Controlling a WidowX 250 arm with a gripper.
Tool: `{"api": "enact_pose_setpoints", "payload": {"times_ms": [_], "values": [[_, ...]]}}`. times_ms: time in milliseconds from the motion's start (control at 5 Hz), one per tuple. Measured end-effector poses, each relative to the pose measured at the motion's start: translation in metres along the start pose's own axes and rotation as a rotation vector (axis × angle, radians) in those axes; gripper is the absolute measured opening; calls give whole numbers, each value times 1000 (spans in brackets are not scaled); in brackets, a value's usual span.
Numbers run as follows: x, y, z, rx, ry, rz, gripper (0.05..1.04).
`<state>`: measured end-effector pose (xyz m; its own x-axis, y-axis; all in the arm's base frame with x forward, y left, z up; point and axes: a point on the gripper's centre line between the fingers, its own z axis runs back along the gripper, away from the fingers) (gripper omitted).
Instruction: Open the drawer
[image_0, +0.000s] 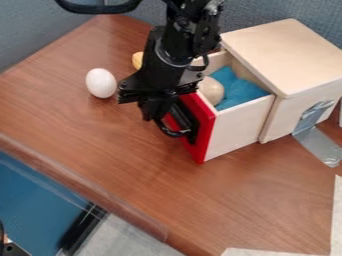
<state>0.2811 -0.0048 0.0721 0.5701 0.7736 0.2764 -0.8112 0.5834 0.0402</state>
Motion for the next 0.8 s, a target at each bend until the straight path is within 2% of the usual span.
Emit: {"api": "enact_pose_setpoints", "payload": {"times_ms": [400,800], "values": [[2,10,0,21,23,29,109],[5,14,-5,-17,95,-21,109]]}}
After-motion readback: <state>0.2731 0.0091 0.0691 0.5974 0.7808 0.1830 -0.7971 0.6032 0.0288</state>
